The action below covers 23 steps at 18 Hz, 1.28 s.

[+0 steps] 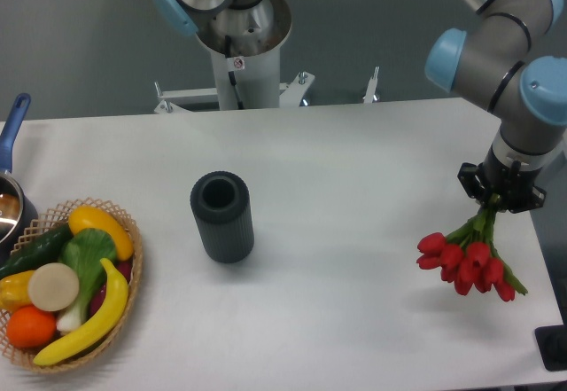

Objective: Insert the flowers into the vase
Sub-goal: 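Carry the red tulip bunch with the gripper toward the black vase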

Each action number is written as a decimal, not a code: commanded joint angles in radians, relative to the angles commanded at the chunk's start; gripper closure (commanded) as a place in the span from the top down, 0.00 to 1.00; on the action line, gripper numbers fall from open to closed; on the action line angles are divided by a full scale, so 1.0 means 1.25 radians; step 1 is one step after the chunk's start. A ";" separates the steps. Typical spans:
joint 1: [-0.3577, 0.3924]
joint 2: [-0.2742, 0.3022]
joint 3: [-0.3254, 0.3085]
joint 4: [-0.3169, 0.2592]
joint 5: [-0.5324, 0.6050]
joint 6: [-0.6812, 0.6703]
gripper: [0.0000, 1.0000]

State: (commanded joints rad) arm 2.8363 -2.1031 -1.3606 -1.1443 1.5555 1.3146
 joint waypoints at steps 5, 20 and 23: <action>0.000 0.001 0.000 -0.001 -0.005 -0.001 0.00; -0.045 0.066 -0.043 0.004 -0.488 -0.191 0.00; -0.070 0.066 -0.042 0.011 -0.572 -0.256 0.00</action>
State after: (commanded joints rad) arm 2.7490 -2.0203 -1.4128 -1.1306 0.8407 0.9944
